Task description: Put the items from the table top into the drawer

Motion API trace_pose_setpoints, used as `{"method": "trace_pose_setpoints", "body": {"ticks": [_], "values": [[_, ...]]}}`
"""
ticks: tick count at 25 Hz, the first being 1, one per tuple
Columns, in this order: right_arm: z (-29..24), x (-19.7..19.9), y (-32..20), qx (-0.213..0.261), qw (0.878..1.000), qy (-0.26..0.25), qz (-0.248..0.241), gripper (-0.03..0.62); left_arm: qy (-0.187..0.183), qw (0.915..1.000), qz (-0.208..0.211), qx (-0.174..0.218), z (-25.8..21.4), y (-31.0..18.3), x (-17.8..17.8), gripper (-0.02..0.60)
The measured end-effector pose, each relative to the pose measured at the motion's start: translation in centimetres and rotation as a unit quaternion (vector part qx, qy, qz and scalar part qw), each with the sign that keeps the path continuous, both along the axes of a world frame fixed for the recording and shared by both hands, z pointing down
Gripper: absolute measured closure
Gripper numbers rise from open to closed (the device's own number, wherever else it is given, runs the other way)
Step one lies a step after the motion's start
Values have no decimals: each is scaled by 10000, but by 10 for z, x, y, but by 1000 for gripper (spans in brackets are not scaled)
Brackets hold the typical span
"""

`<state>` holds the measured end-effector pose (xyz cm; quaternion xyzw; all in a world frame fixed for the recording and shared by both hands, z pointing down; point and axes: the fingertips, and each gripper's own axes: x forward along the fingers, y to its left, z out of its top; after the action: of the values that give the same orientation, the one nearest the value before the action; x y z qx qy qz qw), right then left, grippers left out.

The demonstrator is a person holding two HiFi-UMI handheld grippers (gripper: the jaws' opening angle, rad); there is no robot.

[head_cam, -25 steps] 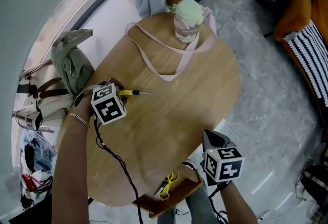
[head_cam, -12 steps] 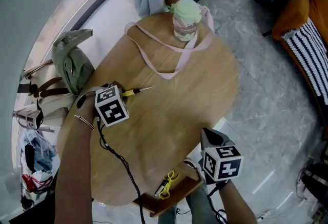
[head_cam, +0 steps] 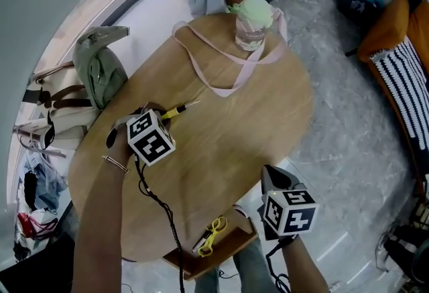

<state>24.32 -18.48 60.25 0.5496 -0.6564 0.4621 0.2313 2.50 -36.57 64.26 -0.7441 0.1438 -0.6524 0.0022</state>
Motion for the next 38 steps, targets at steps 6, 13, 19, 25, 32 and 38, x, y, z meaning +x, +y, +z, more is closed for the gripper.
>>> {"method": "trace_pose_setpoints", "body": {"ticks": [6, 13, 19, 25, 32, 38], "values": [[-6, 6, 4, 115, 9999, 76, 97, 589, 225, 9995, -216, 11, -8, 24, 3, 514], [-14, 8, 18, 160, 9990, 9, 424, 589, 237, 9959, -868, 89, -20, 50, -6, 514], [-23, 9, 33, 255, 9981, 43, 560, 589, 619, 9840, -1663, 142, -33, 80, -1, 514], [-31, 4, 58, 306, 9970, 21, 712, 589, 1081, 9641, -2424, 118, -49, 122, -8, 514], [-35, -8, 93, 329, 9970, 72, 703, 589, 1770, 9324, -3148, 151, -85, 178, -10, 514], [-45, -25, 126, 305, 9967, 32, 758, 589, 2085, 9129, -3506, -169, -101, 248, -13, 514]]}}
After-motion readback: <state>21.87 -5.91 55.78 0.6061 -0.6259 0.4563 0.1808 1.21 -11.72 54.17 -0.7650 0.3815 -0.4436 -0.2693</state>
